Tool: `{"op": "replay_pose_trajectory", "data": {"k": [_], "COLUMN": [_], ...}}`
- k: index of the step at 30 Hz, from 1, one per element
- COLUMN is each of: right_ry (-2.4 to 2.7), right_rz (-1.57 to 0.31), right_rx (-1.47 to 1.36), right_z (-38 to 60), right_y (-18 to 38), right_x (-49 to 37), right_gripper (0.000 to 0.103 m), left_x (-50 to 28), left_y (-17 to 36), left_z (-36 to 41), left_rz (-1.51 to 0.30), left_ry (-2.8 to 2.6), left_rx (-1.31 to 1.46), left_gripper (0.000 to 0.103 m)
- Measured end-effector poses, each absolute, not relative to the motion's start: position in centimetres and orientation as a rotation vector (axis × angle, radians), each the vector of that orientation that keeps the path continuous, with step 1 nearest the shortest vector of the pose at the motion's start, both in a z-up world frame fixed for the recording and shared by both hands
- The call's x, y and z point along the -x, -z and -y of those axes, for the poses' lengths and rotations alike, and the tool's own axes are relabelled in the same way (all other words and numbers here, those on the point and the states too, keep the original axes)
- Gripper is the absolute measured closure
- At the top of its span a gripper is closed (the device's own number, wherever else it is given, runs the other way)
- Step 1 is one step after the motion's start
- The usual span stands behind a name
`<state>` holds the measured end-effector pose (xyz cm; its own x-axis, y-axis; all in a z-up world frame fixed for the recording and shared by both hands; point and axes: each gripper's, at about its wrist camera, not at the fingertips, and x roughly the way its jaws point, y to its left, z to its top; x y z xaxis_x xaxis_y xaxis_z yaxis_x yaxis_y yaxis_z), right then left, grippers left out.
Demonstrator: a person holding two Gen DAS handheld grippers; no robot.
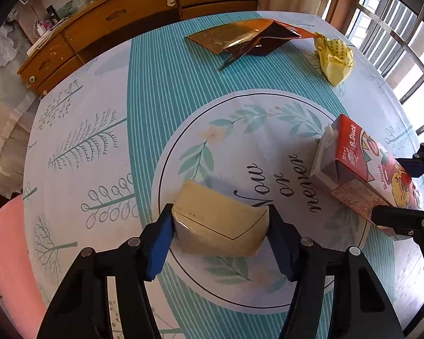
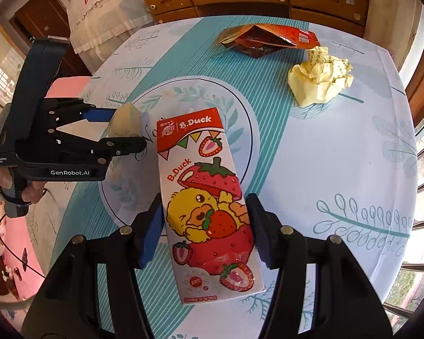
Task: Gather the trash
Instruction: 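Lift the soap bar with the left tool while the right tool lifts the carton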
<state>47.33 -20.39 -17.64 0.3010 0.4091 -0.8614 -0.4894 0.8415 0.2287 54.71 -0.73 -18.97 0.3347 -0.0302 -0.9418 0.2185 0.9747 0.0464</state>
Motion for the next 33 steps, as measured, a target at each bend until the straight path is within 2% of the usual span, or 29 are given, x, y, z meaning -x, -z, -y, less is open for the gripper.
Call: {"op": "replay_pose_trajectory", "data": {"k": [10,17,27,33], "right_ry": [-0.551,-0.486,-0.369,-0.330], "right_rz": [-1.127,-1.093,-0.985,-0.946], "right_rx": [0.047,-0.018,-0.118,-0.163], "right_z": [21.1,21.1,19.6,17.6], "right_y": [16.8,14.4,9.5,8.5], "right_x": [-43.6,-37.8,-23.3,-13.7], "right_gripper": [0.050,0.050,0.050,0.050], "left_x": [-49.3,-41.4,-25.8,-16.8], "left_y": [17.2,14.5,8.8,6.7], "left_z": [1.0,1.6,-0.4,-1.9], "left_rz": [-1.217,-1.197,-1.127,-1.085], "left_ry": [0.082,0.097,0.183,0.243], "left_rx": [-0.098,-0.011,0.040,0.023], "left_gripper": [0.040,0.040,0.040,0.040]}}
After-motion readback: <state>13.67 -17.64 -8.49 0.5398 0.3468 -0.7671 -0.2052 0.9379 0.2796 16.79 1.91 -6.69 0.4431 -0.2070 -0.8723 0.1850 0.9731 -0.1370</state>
